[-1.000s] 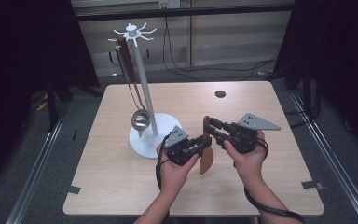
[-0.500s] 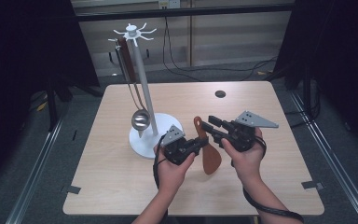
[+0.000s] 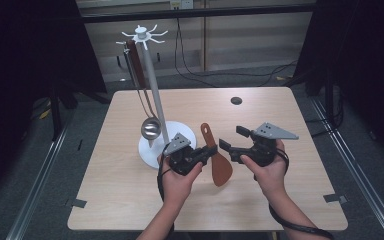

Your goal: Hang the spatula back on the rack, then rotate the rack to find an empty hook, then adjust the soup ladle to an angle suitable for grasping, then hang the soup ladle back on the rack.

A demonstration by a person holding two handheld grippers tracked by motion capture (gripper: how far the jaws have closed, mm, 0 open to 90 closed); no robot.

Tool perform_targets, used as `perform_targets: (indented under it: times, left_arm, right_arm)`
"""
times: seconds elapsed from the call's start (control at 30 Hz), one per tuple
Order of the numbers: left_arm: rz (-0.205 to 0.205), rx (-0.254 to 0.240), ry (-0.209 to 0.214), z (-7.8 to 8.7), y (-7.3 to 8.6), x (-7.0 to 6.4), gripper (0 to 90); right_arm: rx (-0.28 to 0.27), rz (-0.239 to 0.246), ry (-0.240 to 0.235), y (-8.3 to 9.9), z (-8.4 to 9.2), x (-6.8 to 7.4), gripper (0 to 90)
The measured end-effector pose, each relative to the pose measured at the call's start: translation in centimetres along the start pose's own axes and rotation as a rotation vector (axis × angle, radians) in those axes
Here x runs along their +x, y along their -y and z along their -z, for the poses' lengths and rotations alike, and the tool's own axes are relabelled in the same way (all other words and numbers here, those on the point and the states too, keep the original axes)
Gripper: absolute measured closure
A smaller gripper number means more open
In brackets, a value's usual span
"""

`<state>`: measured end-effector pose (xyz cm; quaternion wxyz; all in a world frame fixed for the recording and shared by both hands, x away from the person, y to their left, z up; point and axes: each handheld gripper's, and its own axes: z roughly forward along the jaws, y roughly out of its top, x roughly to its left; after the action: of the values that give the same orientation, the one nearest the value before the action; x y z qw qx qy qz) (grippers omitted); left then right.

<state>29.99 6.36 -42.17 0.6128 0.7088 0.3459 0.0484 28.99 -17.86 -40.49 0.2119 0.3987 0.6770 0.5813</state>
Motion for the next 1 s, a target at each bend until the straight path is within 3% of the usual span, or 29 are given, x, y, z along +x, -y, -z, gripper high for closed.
perform_targets:
  times: [0.03,0.07,0.17,0.43,0.63,1.0]
  left_arm:
    - [-0.001,-0.014,0.011,0.1,0.0,0.2,83.0]
    - [-0.013,0.002,-0.01,0.3,-0.2,0.3,83.0]
    - [-0.009,-0.013,-0.021,1.0,-0.6,0.6,83.0]
    - [-0.014,-0.029,-0.015,1.6,-1.4,0.8,83.0]
    - [-0.013,-0.037,-0.015,1.9,-1.7,1.0,83.0]
    - [-0.016,-0.066,-0.005,2.5,-2.9,1.1,83.0]
  right_arm:
    - [0.015,0.002,-0.001,0.2,0.0,-0.1,15.9]
    - [0.034,0.011,0.003,0.6,0.1,-0.4,14.9]
    - [0.061,0.014,0.01,1.2,0.0,-0.8,11.3]
    - [0.137,0.037,-0.002,2.8,-0.4,-1.4,6.2]
    - [0.169,0.048,-0.021,3.5,-0.5,-1.5,4.1]
    - [0.197,0.052,-0.006,4.1,-0.4,-2.0,4.0]
